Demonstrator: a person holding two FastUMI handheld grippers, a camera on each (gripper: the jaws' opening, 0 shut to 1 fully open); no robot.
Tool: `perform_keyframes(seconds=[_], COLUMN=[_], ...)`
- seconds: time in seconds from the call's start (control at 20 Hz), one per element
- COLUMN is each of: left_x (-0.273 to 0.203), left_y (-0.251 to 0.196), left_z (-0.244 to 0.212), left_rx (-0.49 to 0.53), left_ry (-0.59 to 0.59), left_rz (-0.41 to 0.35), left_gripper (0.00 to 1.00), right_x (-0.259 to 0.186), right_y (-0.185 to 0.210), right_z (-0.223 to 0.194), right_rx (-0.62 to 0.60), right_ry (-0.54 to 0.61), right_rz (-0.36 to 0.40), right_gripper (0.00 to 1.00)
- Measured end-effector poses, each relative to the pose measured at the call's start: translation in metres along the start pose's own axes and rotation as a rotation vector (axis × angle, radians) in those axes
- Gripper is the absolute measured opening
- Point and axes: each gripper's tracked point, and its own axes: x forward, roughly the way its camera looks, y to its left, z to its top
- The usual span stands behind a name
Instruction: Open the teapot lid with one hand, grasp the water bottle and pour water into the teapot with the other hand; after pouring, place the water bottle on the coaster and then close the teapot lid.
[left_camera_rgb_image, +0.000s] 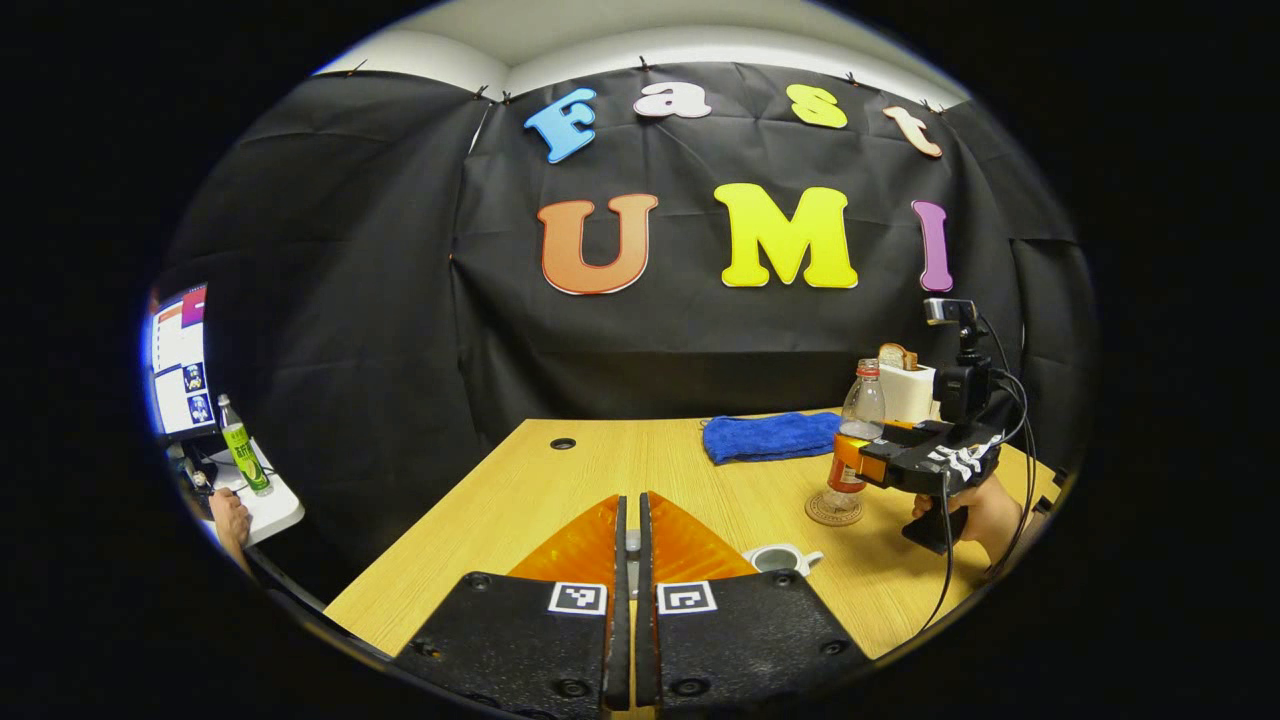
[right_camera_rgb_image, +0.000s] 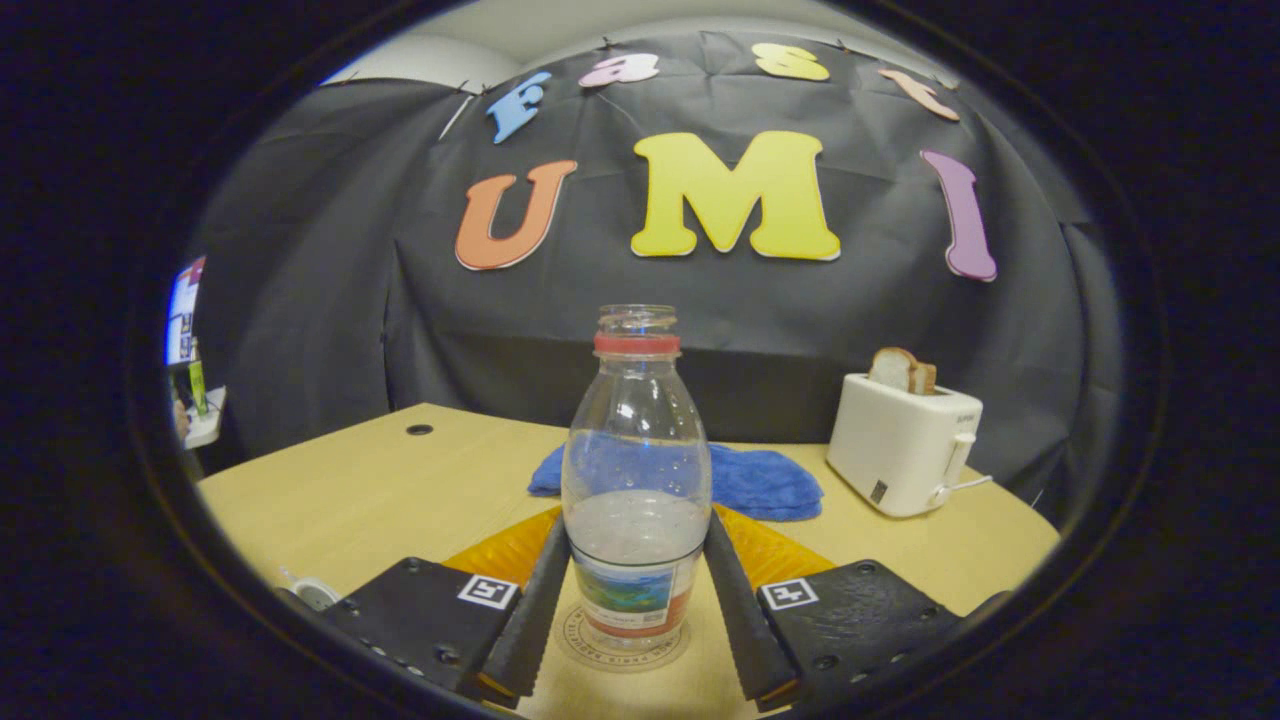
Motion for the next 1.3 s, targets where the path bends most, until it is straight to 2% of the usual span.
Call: perform_keyframes(seconds=[0.25,0.45,0.5,0.55,0.7,0.85,1.0,1.15,1.3], left_x=[0.002,0.002,0.003,0.003,0.006,0.016,0.029,0.039,0.053], left_y=[0.001,-0.003,-0.004,-0.005,-0.011,-0.032,-0.068,-0.100,-0.118], left_z=[-0.003,-0.002,-0.002,-0.002,-0.001,0.000,-0.006,-0.025,-0.046], left_rx=[0.003,0.012,0.017,0.019,0.005,-0.014,-0.048,-0.106,-0.201], left_ry=[0.010,0.006,0.005,0.004,-0.011,-0.036,-0.059,-0.029,0.036], left_rz=[0.012,0.002,0.001,-0.001,-0.023,-0.093,-0.218,-0.347,-0.419], left_gripper=[0.05,0.05,0.05,0.05,0.05,0.05,0.05,0.05,0.05], right_x=[0.001,-0.002,-0.005,-0.005,-0.018,-0.039,-0.064,-0.087,-0.106], right_y=[-0.003,0.000,-0.001,-0.002,-0.004,-0.005,-0.019,-0.033,-0.048], right_z=[-0.001,0.003,0.003,0.006,0.016,0.032,0.041,0.043,0.039], right_rx=[0.000,0.024,0.019,0.013,0.010,0.006,-0.012,-0.017,-0.003], right_ry=[0.002,-0.007,-0.009,-0.012,-0.033,-0.087,-0.140,-0.181,-0.202], right_rz=[0.003,0.039,0.038,0.032,0.036,0.057,0.031,0.009,-0.017], right_gripper=[0.73,0.80,0.92,0.98,0.97,0.98,0.97,0.97,0.98])
